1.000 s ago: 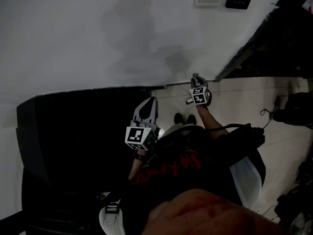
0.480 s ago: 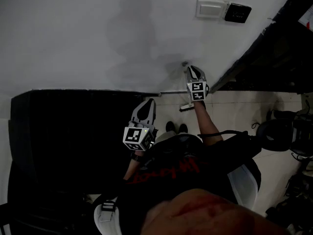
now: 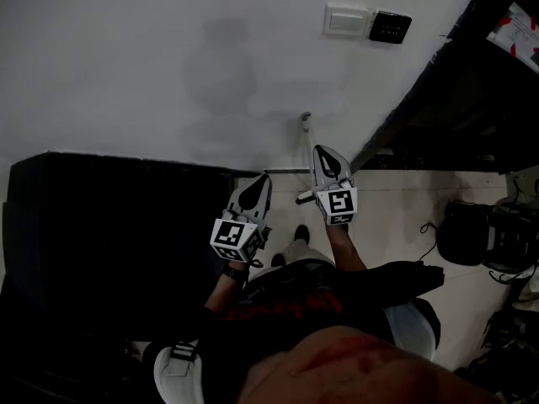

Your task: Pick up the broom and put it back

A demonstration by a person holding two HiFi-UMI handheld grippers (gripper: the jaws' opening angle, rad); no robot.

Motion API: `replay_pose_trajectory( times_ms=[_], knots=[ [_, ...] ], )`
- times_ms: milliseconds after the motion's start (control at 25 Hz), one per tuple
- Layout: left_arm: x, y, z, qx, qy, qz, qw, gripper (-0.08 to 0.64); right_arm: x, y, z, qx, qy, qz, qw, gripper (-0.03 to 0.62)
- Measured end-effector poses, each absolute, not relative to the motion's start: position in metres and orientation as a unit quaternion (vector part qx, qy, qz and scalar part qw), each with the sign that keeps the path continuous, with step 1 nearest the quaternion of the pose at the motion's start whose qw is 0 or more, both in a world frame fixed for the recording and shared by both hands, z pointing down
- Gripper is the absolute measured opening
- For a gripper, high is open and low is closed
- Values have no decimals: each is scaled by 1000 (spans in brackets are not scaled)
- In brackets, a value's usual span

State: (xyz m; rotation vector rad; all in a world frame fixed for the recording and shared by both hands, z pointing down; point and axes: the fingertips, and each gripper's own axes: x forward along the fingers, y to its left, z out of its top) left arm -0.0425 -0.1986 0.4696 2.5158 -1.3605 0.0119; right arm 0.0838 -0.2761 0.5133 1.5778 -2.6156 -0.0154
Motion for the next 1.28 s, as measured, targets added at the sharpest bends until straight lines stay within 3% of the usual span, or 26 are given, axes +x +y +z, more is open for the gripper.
replay_pose_trajectory(
  times_ms=[240, 560, 800, 1280],
  knots=[
    [-67, -133, 461, 857, -505, 35, 97, 5, 67, -192, 481, 513, -858, 0, 36, 0],
    [-114, 1, 461, 853, -502, 43, 135, 5, 17, -41, 442, 512, -858, 6, 21, 0],
    [-114, 77, 454, 856, -493, 21, 152, 5, 15, 53, 435, 513, -858, 3, 39, 0],
    [-81, 130, 420, 859, -496, -3, 129, 6, 35, 120, 417, 496, -868, 8, 33, 0]
  ],
)
